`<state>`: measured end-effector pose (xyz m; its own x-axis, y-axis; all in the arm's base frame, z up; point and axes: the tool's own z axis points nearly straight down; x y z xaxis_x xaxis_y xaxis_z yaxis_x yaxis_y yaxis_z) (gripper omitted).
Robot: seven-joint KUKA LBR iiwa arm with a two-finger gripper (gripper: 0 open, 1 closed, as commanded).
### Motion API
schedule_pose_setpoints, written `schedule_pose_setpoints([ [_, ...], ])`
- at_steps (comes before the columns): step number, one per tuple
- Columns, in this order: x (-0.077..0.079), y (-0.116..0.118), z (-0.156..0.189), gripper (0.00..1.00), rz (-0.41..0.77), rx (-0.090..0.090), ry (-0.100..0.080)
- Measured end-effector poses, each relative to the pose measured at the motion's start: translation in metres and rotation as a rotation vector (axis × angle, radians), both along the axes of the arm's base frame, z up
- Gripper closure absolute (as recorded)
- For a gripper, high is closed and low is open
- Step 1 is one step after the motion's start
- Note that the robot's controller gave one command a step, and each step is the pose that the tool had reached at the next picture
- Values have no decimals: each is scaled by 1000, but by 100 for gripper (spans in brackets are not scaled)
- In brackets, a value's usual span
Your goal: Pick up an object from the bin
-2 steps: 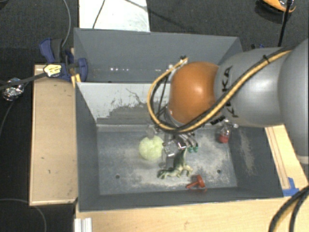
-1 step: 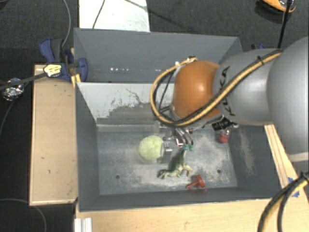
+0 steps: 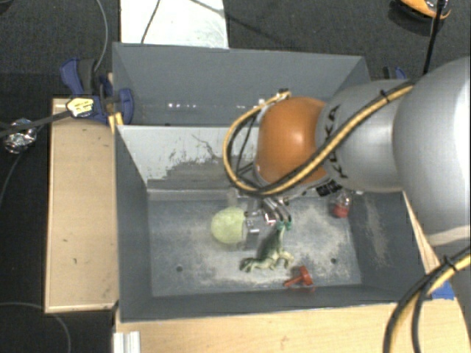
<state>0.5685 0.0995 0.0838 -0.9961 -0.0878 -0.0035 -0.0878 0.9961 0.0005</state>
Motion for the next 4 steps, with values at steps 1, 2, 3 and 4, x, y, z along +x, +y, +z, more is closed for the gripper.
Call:
schedule_pose_setpoints([
  [1,-13,3,-13,100,101,5,-4],
  [2,-13,3,-13,100,99,5,-4],
  [3,-14,2,-10,100,102,5,-3],
  [4,-5,12,11,100,426,4,-6],
])
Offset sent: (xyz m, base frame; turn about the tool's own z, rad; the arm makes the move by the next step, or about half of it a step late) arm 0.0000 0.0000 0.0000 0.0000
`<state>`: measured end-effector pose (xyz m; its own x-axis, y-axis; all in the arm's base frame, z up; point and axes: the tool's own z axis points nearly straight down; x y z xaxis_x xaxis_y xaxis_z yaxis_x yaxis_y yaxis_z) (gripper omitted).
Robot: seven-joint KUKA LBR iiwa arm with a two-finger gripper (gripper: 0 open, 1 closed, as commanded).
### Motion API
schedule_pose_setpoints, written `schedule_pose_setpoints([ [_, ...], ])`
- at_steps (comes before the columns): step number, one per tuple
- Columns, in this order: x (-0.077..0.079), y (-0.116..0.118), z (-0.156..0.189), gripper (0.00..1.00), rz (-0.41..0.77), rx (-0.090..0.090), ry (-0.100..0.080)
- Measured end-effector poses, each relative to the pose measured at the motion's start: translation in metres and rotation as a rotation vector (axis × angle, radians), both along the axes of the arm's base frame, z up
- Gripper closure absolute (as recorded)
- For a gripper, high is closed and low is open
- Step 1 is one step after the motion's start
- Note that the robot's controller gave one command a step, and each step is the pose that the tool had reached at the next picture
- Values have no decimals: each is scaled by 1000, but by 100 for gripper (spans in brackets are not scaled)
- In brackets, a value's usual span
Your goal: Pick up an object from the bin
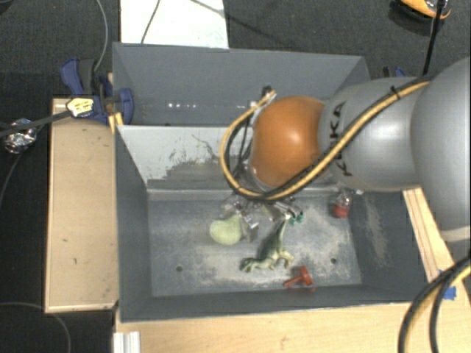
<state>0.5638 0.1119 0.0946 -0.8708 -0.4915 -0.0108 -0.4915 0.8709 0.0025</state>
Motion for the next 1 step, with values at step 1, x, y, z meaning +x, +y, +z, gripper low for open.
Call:
schedule_pose_setpoints([
  [1,0,0,0,100,-2,0,0],
])
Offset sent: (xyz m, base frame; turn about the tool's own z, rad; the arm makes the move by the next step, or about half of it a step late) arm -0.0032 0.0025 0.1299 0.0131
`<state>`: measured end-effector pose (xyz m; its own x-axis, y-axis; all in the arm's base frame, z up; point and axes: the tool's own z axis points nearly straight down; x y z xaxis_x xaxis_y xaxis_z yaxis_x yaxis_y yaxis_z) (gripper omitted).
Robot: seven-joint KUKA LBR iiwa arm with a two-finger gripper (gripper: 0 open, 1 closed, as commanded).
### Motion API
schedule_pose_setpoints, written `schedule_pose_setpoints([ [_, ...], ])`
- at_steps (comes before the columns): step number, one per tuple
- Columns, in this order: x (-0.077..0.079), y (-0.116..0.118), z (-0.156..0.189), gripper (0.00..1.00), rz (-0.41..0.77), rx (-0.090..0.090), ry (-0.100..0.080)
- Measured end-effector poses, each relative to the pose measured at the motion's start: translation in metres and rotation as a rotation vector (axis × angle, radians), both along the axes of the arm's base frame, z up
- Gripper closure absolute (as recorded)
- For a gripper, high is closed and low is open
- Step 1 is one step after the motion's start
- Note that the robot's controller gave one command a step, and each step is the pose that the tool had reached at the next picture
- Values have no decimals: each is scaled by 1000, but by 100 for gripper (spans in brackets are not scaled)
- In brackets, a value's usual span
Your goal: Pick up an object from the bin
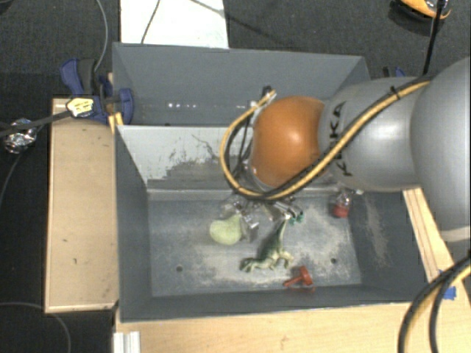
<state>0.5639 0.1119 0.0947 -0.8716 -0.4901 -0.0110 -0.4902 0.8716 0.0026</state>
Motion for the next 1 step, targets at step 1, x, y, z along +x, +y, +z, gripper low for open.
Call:
schedule_pose_setpoints([
  [1,-2,3,131,100,-19,2,-3],
])
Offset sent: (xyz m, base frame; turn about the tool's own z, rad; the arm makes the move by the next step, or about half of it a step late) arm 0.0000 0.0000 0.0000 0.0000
